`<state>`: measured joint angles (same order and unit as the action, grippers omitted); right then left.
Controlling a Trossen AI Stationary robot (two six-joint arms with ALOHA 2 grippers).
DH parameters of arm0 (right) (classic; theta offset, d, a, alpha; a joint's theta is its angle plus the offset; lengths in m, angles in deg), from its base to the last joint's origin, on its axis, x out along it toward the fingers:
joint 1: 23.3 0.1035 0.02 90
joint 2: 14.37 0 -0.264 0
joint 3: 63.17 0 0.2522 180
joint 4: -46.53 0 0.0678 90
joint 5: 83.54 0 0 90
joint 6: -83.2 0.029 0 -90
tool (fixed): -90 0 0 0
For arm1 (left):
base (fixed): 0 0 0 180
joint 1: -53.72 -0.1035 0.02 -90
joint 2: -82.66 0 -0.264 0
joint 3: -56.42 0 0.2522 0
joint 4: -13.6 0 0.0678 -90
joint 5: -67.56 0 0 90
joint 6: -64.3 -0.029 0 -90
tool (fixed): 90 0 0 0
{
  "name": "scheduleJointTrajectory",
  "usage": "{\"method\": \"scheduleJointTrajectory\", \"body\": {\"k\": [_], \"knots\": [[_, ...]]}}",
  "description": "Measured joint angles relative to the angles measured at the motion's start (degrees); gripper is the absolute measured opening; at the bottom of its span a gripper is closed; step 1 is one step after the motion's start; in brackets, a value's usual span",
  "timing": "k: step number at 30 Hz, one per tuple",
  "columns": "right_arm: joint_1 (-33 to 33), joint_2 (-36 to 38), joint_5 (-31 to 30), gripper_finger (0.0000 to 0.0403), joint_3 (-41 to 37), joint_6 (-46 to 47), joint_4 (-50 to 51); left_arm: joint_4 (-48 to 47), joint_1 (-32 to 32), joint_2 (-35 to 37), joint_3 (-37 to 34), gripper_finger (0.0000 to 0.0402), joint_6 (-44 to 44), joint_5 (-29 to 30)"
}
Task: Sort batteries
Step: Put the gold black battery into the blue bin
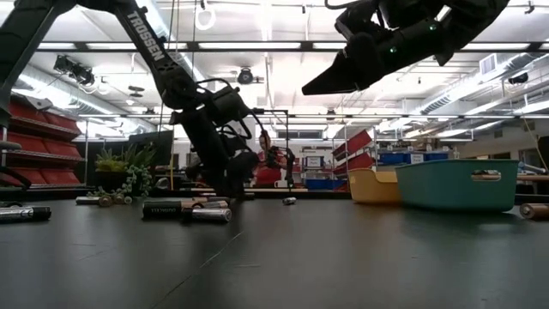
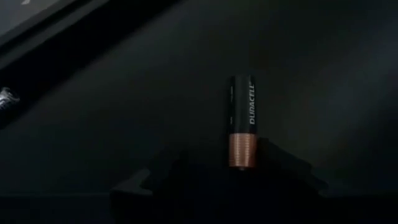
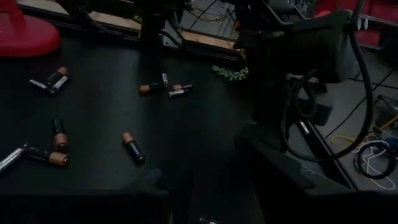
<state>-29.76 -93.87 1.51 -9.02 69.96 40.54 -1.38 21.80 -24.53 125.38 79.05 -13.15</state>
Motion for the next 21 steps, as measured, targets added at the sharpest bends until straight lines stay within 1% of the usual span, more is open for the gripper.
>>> {"method": "scheduleJointTrajectory", "body": {"k": [4,8,9,13,21], "knots": [[0.0,0.0,-0.1,0.0158,0.0,0.0,-0.3,-0.5,0.0,0.0,0.0,0.0120,-1.5,-1.8],[0.0,0.0,-0.2,0.0158,0.0,0.0,-0.3,-1.9,0.1,0.0,0.1,0.0033,-3.9,-2.8],[0.0,0.0,-0.4,0.0158,0.0,0.0,-0.3,-2.3,0.0,0.0,0.1,0.0018,-4.1,-3.0],[-0.2,0.0,-1.9,0.0158,0.0,0.7,1.3,-3.0,0.1,0.0,0.1,0.0004,-5.6,-3.0],[-0.5,-0.1,-1.6,0.0158,0.0,2.9,7.1,-4.2,0.8,2.2,-0.3,0.0001,-9.6,-4.1]]}}
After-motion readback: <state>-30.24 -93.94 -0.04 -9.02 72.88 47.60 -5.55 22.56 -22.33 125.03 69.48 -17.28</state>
